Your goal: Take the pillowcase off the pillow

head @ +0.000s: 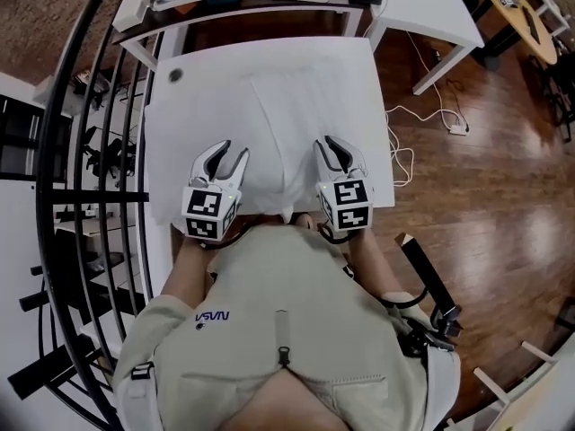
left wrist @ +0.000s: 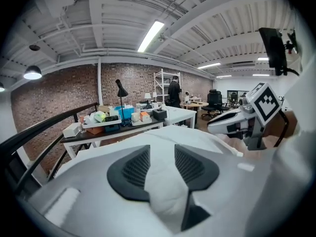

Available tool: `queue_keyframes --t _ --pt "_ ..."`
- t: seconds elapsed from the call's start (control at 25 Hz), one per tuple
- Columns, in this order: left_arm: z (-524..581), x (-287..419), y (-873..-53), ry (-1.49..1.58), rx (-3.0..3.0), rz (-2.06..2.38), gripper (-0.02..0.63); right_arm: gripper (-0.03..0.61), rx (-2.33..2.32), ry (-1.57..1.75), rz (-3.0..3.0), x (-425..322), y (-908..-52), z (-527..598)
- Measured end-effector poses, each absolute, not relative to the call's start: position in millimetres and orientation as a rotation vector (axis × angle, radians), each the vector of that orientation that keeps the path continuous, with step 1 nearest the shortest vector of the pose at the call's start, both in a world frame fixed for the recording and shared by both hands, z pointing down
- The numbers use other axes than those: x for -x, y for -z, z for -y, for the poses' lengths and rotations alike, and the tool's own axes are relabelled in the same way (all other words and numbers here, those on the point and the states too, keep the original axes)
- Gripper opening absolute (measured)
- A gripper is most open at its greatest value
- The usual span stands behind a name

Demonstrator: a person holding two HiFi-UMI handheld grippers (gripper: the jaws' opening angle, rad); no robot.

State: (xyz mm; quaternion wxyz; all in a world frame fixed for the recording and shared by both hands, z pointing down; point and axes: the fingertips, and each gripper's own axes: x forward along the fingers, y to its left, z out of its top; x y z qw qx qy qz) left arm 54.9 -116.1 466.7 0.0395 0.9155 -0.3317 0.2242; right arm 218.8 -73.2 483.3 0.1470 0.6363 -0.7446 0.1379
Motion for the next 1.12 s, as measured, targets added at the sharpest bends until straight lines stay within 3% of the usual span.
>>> queue_keyframes --t 0.24,0.56,0.84,0.96,1.12 --pt "143.4 -55.1 -458.1 -0.749 -2.838 1.054 0.187 0.078 -1.802 -0.38 2.172 -216.9 -475.2 103.5" --pt "214.7 -73.3 -445.1 -0.75 -2.948 0.946 0.27 0.078 -1.804 -0.312 2.116 -190.3 -449.2 142.1" --pt "256.2 -96.5 -502.4 -0.927 -2.835 0.727 0.322 0.078 -1.822 -0.275 2.014 -189.2 -434.4 170.7" --pt "242.2 -105.6 -531.2 -1.015 -2.79 0.61 0.257 0.078 -1.8 -0.252 1.998 -192.7 -430.8 179.9" --pt "218.1 -111.1 -555.5 -1.123 -2.767 0.53 0.115 0.084 -1.713 -0.293 2.054 -191.7 -440.7 208.1"
